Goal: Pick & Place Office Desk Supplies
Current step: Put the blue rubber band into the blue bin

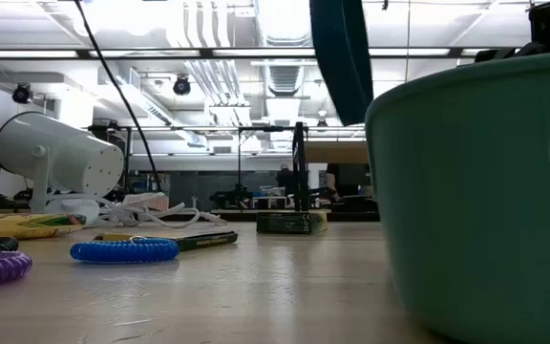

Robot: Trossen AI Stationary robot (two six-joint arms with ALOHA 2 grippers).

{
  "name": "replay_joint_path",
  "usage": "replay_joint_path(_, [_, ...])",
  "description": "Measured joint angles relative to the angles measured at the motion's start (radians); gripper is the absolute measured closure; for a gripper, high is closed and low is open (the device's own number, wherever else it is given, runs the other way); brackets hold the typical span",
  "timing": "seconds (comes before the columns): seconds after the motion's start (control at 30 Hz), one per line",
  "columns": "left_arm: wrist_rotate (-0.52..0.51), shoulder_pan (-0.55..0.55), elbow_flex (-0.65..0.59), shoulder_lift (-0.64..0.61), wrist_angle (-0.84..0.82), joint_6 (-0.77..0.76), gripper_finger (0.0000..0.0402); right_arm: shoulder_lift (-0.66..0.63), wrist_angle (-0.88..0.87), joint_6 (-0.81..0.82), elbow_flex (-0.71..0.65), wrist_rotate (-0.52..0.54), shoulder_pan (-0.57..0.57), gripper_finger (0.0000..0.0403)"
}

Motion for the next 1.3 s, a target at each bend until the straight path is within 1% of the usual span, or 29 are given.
replay_joint_path(0.1, [0.082, 0.027, 0.000, 0.000, 0.028, 0.000, 0.0393, 0.000, 0.000, 0.000, 0.000, 0.000, 0.000, 0.0394])
replay_joint_path(0.3, [0.307, 0.094, 0.000, 0.000, 0.038, 0.019, 0.0393, 0.000, 0.000, 0.000, 0.000, 0.000, 0.000, 0.0394])
replay_joint_path(0.5, [0.455, 0.143, 0.000, 0.015, 0.063, 0.020, 0.0393, 0.000, 0.000, 0.000, 0.000, 0.000, 0.000, 0.0394])
replay_joint_path(0.57, [0.473, 0.148, 0.000, 0.039, 0.082, 0.023, 0.0393, 0.000, 0.000, 0.000, 0.000, 0.000, 0.000, 0.0394])
replay_joint_path(0.9, [0.474, 0.153, 0.007, 0.165, 0.263, 0.068, 0.0393, 0.000, 0.001, 0.000, 0.000, 0.000, 0.000, 0.0394])
replay_joint_path(1.03, [0.474, 0.153, 0.056, 0.229, 0.266, 0.062, 0.0393, 0.000, 0.000, 0.000, 0.000, -0.001, 0.000, 0.0394])
replay_joint_path(1.3, [0.465, 0.156, 0.192, 0.370, 0.257, 0.019, 0.0393, 0.000, 0.000, 0.000, 0.000, 0.000, 0.000, 0.0394])
